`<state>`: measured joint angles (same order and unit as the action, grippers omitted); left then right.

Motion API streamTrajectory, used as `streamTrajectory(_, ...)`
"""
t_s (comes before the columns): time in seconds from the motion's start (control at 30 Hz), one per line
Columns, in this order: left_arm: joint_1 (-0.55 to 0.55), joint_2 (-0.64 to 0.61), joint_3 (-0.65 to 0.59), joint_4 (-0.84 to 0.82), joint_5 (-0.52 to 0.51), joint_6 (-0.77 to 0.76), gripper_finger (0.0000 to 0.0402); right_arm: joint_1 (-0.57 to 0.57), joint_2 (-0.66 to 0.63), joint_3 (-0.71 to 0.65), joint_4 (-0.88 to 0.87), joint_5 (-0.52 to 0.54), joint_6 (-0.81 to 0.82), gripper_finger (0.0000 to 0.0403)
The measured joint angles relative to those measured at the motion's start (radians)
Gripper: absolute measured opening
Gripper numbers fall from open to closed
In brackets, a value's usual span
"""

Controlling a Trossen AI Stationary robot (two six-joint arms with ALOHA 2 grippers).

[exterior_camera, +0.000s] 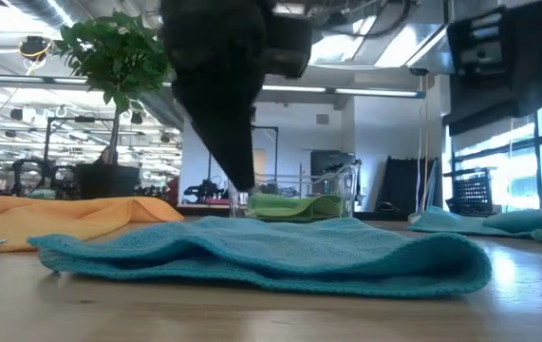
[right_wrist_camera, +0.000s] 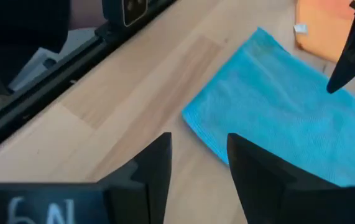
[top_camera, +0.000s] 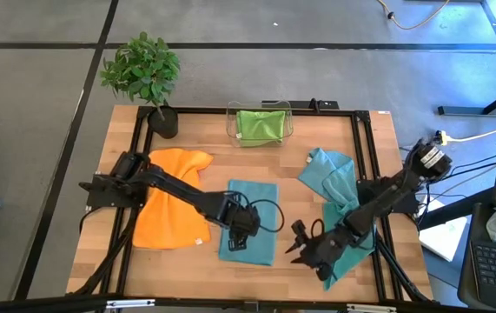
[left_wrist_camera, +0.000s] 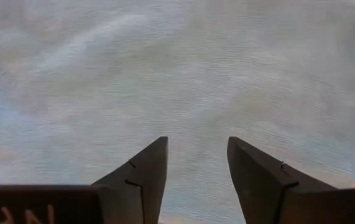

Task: Fold microfiber towels
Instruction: Fold the top left blue microfiber towel

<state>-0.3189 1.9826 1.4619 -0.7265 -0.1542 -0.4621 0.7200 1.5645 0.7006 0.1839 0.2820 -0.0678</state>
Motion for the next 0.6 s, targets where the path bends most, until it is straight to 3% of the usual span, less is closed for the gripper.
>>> streamTrajectory(0.27, -0.080, 0.016, 0.001, 0.011, -0.029, -0.088, 0.0161, 0.015, 0.240, 0.145, 0.010, 0.042, -0.076, 0.0157)
streamTrajectory(0.6, -0.188, 0.015, -0.043, 0.027, -0.132, -0.216, 0.0161, 0.003, 0.377, 0.338, -0.237, 0.163, -0.151, 0.0157)
